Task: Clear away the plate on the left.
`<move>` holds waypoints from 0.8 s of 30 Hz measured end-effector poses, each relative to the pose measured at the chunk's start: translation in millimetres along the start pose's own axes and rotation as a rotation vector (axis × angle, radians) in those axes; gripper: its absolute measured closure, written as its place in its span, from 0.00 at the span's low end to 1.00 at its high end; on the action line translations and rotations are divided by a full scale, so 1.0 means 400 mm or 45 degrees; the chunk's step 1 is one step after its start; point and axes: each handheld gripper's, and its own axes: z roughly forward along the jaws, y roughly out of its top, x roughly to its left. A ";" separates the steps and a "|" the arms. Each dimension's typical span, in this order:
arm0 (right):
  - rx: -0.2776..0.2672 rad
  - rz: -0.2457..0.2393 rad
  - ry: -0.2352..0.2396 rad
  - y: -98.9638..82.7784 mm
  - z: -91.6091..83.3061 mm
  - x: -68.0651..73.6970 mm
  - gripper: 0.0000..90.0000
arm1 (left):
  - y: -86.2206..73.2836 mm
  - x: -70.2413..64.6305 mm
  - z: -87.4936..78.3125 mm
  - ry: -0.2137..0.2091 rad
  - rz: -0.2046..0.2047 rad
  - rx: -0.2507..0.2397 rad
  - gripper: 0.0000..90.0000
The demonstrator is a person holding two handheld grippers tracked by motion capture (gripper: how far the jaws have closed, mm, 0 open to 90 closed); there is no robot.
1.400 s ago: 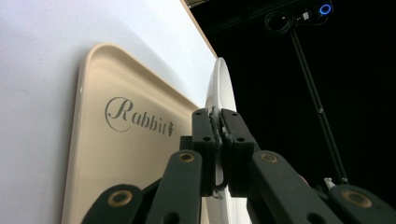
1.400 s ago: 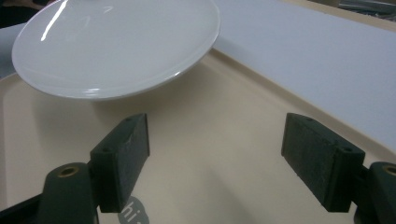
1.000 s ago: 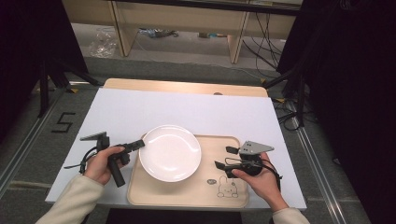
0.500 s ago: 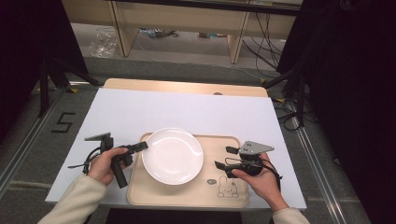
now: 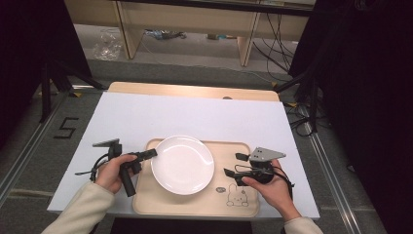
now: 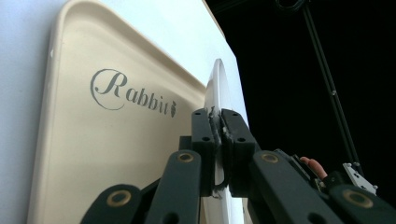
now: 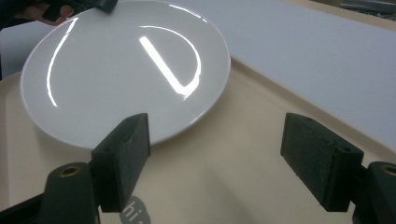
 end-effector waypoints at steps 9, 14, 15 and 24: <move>0.005 0.006 -0.001 0.000 -0.001 0.002 0.28 | -0.003 0.003 0.006 0.035 0.003 0.020 0.93; 0.008 -0.009 0.005 0.001 -0.001 -0.001 0.28 | -0.005 0.008 0.010 0.037 -0.003 0.017 0.93; 0.012 -0.011 0.001 0.001 -0.002 -0.001 0.28 | -0.005 0.009 0.010 0.037 -0.002 0.017 0.93; 0.013 -0.019 0.009 0.001 -0.002 -0.001 0.28 | -0.002 0.033 0.016 0.083 0.074 0.085 0.94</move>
